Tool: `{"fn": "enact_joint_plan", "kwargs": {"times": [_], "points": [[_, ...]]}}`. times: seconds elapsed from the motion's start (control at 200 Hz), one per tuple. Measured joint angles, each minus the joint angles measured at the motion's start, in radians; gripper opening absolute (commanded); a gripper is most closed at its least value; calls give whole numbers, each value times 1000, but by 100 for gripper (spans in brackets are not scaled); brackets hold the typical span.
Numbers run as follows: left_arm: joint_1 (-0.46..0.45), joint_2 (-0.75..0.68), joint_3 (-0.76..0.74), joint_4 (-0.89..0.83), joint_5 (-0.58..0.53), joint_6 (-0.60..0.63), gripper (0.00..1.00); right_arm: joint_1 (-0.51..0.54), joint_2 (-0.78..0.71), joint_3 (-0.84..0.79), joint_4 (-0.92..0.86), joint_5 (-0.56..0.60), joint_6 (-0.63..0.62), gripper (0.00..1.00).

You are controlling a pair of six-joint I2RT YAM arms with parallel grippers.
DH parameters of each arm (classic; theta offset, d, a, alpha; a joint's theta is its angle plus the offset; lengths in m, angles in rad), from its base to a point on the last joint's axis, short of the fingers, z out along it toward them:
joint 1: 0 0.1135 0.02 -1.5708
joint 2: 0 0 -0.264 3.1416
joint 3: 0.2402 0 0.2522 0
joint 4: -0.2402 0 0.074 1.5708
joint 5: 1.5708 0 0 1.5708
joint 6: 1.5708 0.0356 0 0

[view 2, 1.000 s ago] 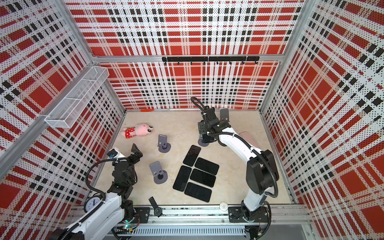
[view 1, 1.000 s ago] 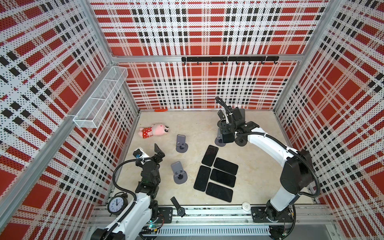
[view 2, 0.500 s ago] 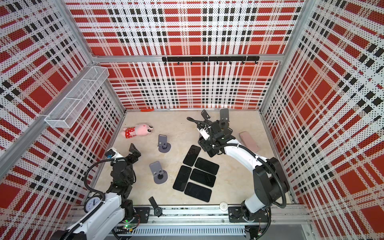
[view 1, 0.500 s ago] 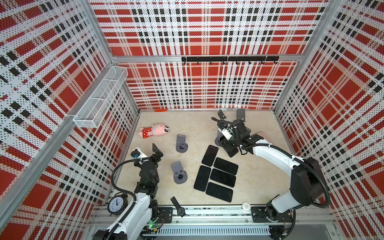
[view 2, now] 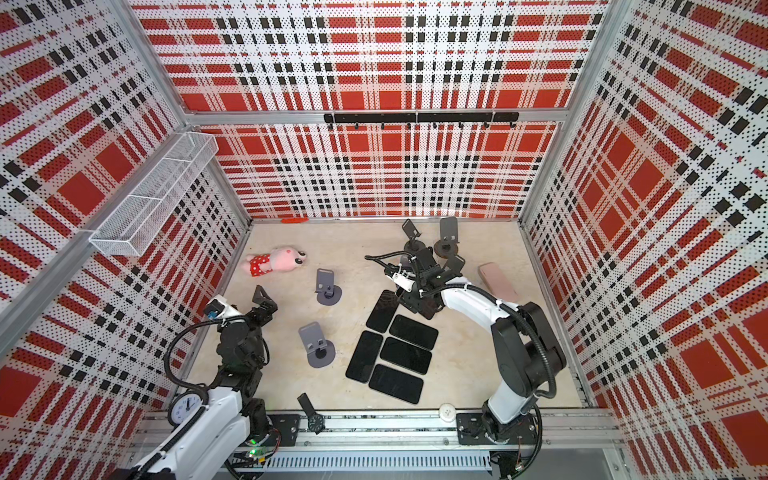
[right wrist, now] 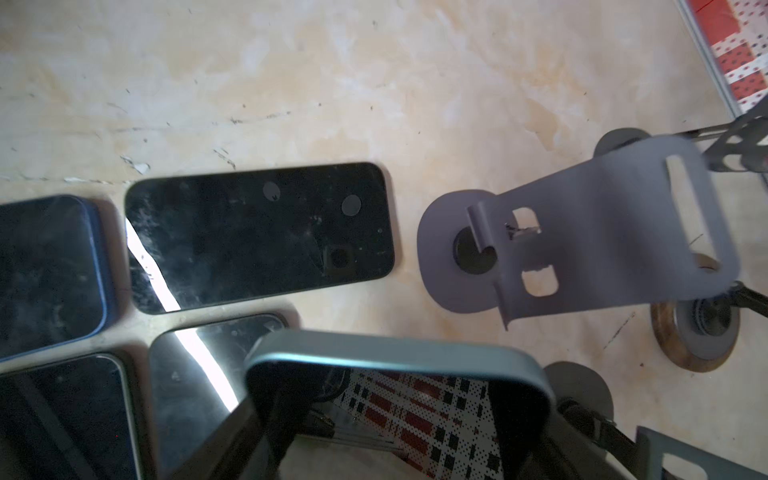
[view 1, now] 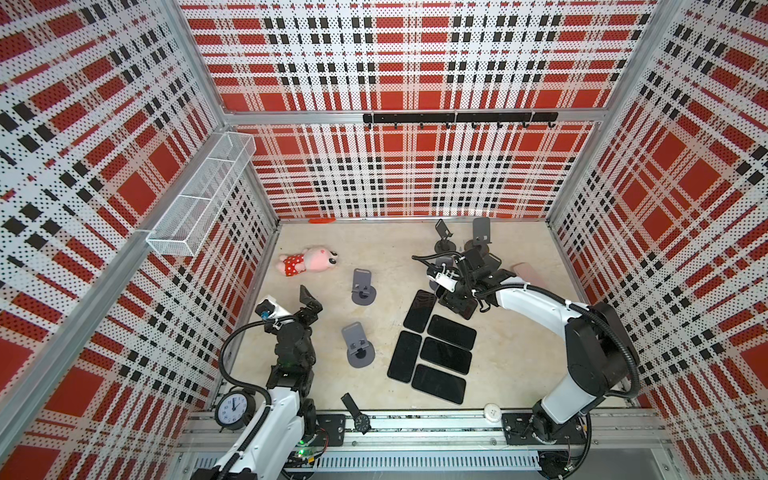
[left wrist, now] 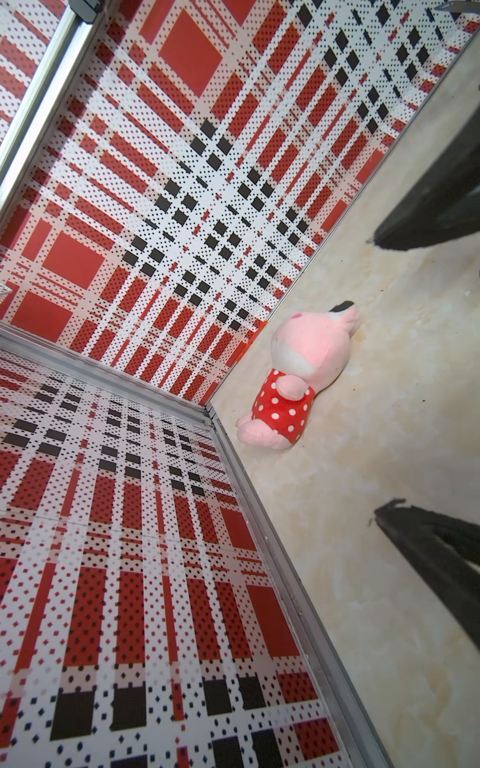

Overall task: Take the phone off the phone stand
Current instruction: 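Carry the phone toward the flat phones and lower it with the right gripper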

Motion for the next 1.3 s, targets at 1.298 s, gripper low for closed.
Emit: {"fn": "enact_joint_plan", "kwargs": {"times": [1.298], "points": [[21,-11,-1,0,41,-11,98,-16,210,85,-116,48,-138,73]]}}
